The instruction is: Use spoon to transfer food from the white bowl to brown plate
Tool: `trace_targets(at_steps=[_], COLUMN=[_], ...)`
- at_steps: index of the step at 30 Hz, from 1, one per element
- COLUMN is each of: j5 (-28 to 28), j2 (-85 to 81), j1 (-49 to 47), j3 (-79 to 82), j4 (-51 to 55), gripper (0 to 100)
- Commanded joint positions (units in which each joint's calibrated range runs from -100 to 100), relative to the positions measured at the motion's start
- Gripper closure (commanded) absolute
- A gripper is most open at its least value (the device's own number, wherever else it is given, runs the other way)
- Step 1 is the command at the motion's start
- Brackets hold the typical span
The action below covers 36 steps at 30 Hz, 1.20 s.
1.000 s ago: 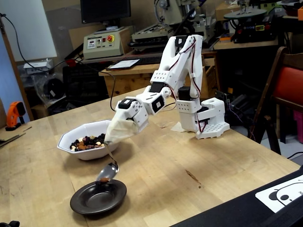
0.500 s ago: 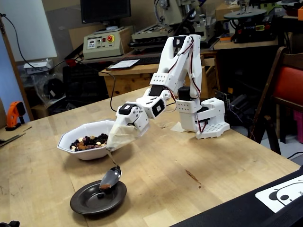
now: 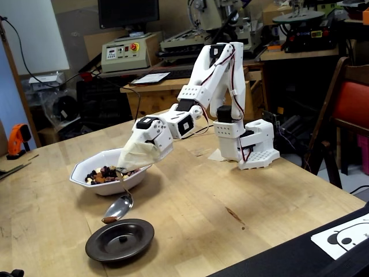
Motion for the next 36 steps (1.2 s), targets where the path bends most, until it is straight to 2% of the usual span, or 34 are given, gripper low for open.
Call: trace_targets(at_steps=[1,36], j5=[0.15,0.24], j2=[0.67,1.78], j1=[-0.13,-0.13], j3=[-5.07,-4.72], j4=[-1.55,-1.16], gripper=[97,97])
